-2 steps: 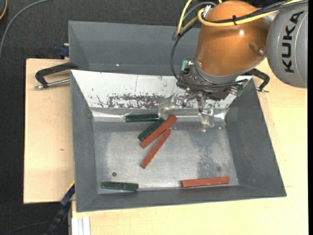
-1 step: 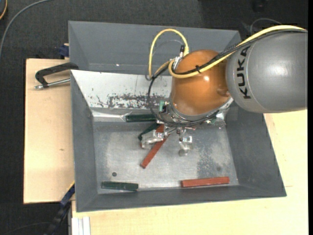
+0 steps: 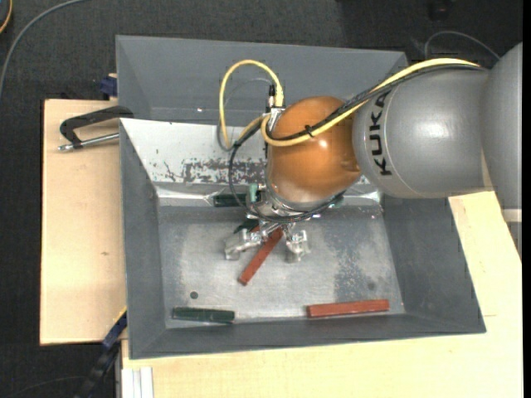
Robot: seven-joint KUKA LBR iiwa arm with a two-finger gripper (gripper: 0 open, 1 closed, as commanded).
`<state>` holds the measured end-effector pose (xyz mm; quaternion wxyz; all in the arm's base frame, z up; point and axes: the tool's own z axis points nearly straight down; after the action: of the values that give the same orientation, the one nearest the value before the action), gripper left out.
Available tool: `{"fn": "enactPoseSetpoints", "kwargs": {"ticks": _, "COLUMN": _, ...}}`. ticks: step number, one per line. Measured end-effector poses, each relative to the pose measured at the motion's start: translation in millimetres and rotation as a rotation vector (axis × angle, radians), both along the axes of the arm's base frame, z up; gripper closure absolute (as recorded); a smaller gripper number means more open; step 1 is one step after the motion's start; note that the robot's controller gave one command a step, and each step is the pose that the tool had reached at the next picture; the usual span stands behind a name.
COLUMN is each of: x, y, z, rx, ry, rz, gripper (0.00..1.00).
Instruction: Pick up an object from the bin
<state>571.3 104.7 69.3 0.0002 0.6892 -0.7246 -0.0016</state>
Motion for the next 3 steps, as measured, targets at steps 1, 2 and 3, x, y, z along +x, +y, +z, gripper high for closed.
{"fn": "enactPoseSetpoints", "kwargs": {"ticks": 1, "x": -1.1, "y": 0.3, "z": 0.4, "rx": 0.001, "ry": 0.003, "rz": -0.003, "gripper": 1.0}}
{"fn": "enactPoseSetpoints", "kwargs": {"ticks": 2, "x": 0.9, "y": -0.4, "z": 1.7, "rx": 0.001, "ry": -0.003, "rz": -0.001, "gripper": 0.0}}
{"fn": "enactPoseSetpoints", "kwargs": {"ticks": 3, "x": -1.1, "y": 0.3, "z": 0.5, "rx": 0.002, "ry": 0.004, "rz": -0.003, "gripper": 1.0}}
